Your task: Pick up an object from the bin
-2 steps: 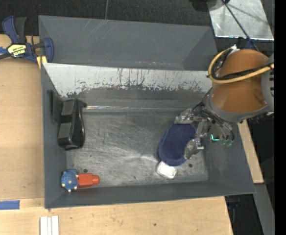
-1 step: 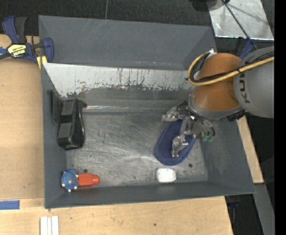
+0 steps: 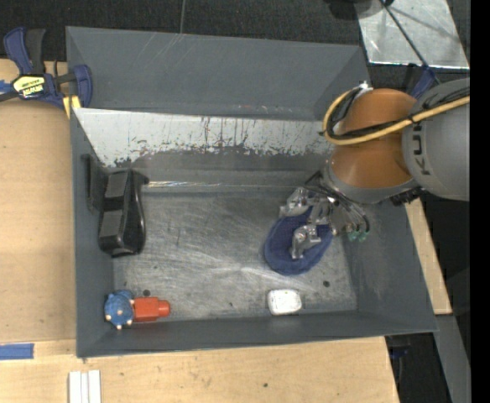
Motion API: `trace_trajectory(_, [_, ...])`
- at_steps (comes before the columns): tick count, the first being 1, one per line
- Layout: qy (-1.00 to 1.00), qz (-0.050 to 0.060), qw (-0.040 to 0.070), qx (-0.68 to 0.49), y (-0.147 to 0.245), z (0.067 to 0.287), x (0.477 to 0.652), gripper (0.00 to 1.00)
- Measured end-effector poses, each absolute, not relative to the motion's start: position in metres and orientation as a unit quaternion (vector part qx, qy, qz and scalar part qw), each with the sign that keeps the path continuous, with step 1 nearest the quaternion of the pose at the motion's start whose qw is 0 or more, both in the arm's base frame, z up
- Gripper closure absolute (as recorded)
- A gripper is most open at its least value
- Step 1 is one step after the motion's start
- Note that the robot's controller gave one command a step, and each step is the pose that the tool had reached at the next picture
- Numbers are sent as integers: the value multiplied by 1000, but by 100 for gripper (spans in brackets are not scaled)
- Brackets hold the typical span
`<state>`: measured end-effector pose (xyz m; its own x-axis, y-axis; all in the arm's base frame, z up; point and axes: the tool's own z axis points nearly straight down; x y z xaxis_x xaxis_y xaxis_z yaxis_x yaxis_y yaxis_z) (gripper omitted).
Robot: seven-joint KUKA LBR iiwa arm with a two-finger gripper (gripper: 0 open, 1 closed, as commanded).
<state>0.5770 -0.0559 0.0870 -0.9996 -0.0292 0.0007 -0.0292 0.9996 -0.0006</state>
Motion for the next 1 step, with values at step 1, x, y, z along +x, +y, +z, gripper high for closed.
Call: trace_trajectory(1, [-1000,2,-6,26,-89,203,565,100])
